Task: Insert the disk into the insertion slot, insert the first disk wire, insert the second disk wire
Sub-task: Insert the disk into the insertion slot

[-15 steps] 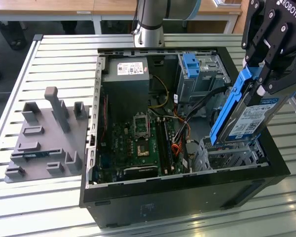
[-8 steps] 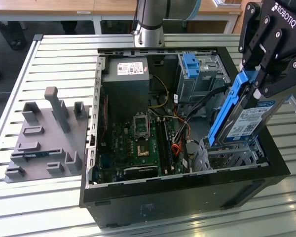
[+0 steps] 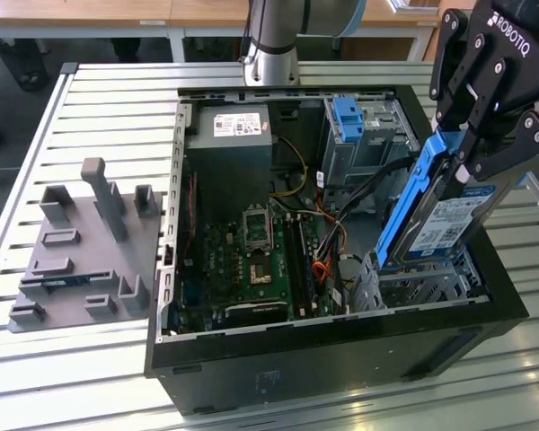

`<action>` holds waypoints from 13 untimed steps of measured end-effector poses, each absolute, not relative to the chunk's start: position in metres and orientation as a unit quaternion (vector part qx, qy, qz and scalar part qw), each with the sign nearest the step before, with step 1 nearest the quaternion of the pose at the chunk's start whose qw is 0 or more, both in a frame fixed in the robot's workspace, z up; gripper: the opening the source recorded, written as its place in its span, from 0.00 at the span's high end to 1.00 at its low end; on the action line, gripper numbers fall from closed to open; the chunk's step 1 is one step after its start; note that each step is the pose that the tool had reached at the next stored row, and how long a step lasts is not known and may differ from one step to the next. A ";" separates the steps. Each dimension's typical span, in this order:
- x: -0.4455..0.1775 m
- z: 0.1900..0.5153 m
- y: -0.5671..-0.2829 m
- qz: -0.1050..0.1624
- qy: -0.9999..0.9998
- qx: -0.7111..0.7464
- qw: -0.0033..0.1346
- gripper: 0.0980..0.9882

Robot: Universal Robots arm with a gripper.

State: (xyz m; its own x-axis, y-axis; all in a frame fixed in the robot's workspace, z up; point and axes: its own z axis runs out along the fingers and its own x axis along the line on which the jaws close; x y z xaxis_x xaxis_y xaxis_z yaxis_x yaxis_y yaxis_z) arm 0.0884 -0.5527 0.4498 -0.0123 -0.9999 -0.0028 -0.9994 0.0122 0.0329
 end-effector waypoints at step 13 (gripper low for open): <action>0.088 0.441 -0.549 -0.013 -0.711 0.703 0.010 0.70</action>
State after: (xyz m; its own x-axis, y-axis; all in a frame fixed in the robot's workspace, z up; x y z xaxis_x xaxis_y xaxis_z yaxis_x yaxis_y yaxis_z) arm 0.0875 -0.5486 0.4415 -0.0122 -0.9999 -0.0035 -0.9994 0.0121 0.0328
